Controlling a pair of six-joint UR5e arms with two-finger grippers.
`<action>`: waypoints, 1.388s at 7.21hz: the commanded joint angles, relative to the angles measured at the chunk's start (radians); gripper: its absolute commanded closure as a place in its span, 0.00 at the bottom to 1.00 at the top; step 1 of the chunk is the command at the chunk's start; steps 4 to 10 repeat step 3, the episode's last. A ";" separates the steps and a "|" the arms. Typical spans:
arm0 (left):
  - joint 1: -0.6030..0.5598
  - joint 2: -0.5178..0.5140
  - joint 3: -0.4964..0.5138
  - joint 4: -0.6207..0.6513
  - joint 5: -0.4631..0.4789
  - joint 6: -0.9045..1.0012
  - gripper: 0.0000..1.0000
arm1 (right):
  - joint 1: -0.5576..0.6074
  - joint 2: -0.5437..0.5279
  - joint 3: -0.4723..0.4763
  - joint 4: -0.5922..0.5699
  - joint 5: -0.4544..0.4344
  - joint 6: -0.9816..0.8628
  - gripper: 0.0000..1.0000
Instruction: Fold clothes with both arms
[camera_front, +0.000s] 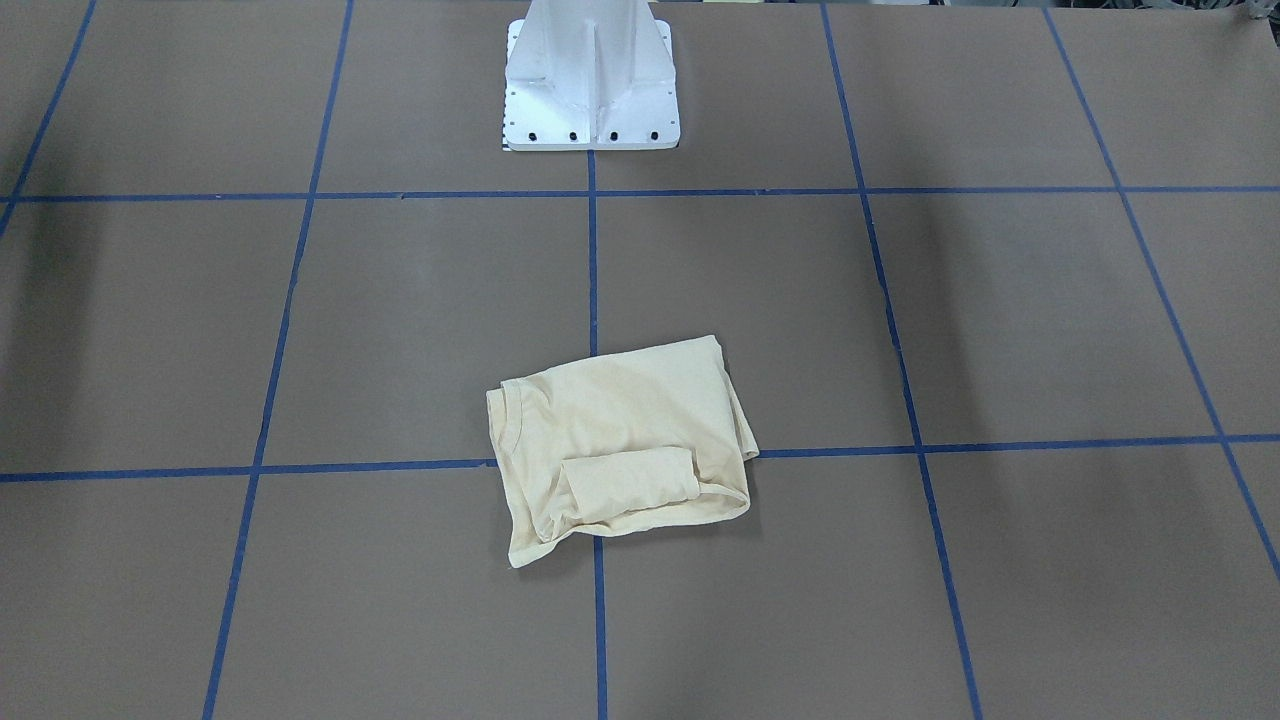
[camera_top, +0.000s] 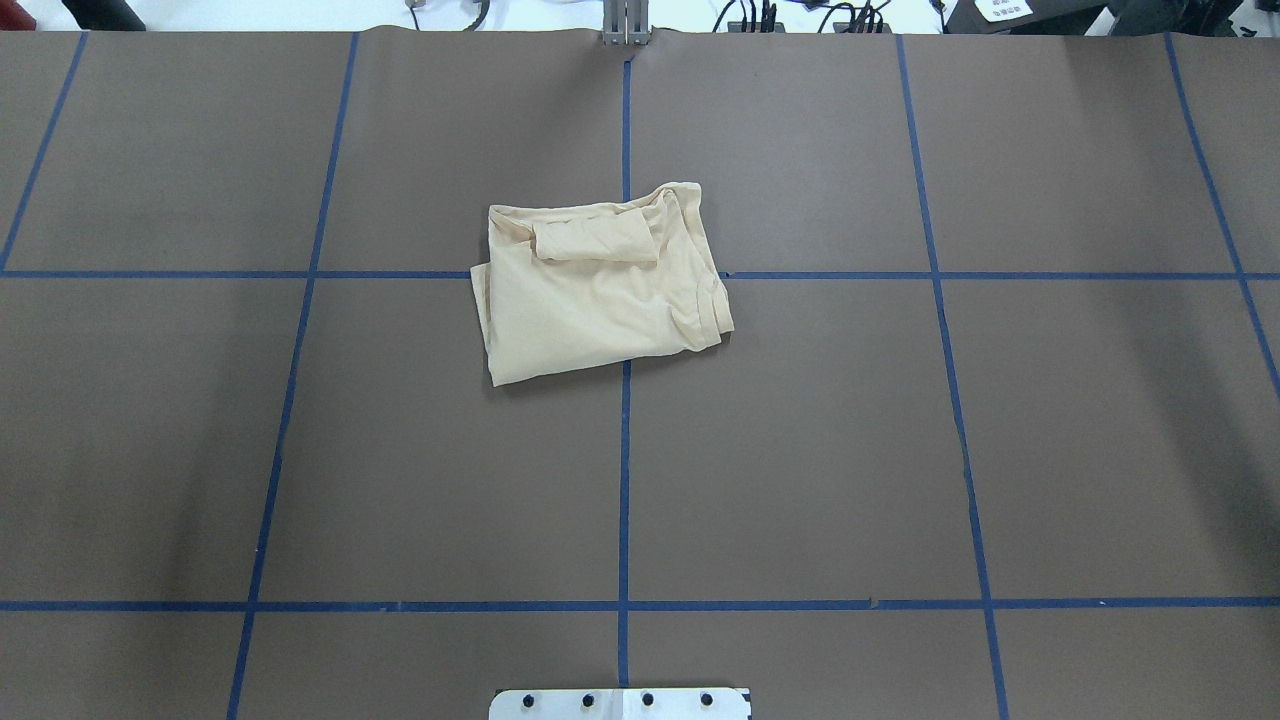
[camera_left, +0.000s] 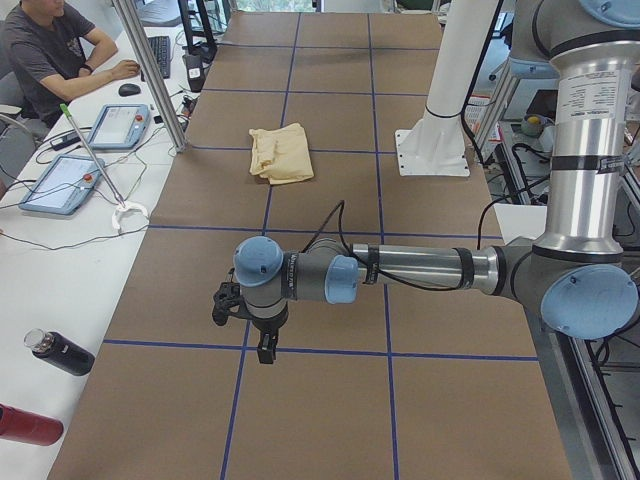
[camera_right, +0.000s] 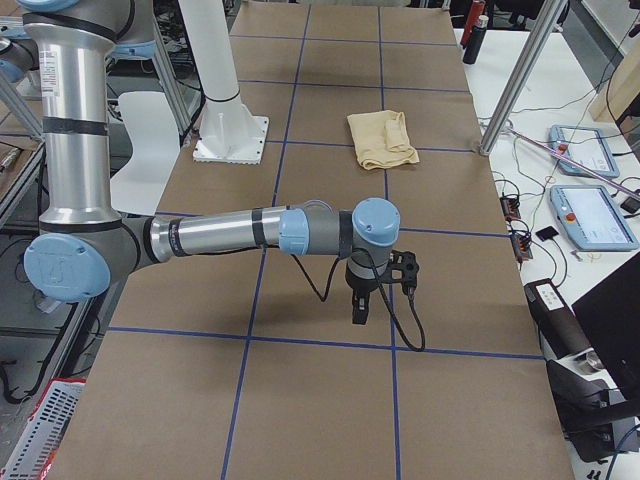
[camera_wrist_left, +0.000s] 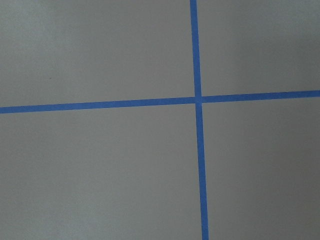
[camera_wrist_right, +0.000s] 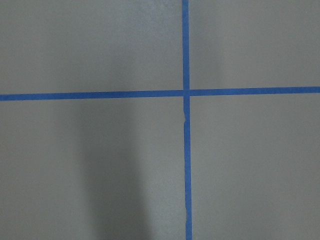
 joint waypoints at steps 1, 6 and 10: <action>0.000 0.000 -0.001 0.000 -0.002 0.000 0.00 | 0.000 0.000 0.000 0.000 0.000 0.000 0.00; 0.000 0.000 0.000 0.000 -0.002 0.000 0.00 | 0.000 0.000 0.000 0.000 0.000 -0.003 0.00; 0.000 0.000 0.000 0.000 -0.002 0.000 0.00 | 0.000 0.000 0.000 0.000 0.000 -0.003 0.00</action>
